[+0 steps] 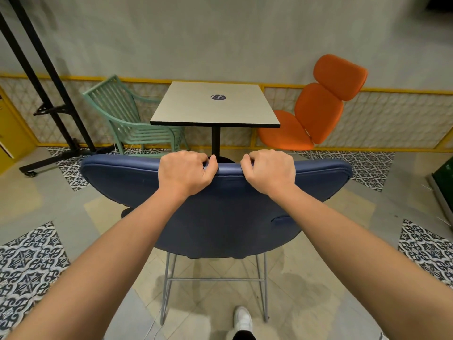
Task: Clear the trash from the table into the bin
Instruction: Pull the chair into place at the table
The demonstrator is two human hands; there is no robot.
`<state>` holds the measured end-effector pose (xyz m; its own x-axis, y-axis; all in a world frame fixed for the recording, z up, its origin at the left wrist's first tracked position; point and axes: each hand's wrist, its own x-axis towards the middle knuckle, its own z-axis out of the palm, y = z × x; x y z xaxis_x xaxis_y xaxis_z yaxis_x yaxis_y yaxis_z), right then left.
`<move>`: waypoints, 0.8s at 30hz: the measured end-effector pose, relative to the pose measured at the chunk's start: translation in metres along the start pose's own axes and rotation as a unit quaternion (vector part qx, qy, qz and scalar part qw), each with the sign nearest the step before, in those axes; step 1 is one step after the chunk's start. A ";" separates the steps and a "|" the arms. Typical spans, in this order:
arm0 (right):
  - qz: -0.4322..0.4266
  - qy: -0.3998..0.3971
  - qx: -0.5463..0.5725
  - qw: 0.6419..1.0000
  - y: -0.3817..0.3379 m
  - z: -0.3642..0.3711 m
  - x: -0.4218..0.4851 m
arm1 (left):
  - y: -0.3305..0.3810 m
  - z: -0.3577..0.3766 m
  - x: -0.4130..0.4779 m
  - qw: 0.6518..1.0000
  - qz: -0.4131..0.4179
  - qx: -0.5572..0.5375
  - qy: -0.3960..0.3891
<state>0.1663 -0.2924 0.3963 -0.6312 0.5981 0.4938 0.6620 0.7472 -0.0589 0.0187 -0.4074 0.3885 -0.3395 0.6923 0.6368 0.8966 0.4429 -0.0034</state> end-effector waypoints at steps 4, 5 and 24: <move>-0.001 0.007 0.011 1.000 0.003 0.006 0.010 | -0.001 0.008 0.008 1.000 -0.006 -0.006 0.001; -0.002 0.007 0.013 1.000 0.004 0.007 0.013 | -0.001 0.010 0.010 1.000 -0.008 -0.006 0.001; 0.001 0.016 0.007 1.000 0.025 0.053 0.091 | -0.012 0.065 0.079 0.999 -0.045 0.005 0.007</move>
<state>0.1036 -0.2038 0.3937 -0.6169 0.5906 0.5203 0.6571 0.7503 -0.0726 -0.0369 -0.3212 0.3886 -0.4147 0.6418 0.6450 0.8599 0.5083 0.0471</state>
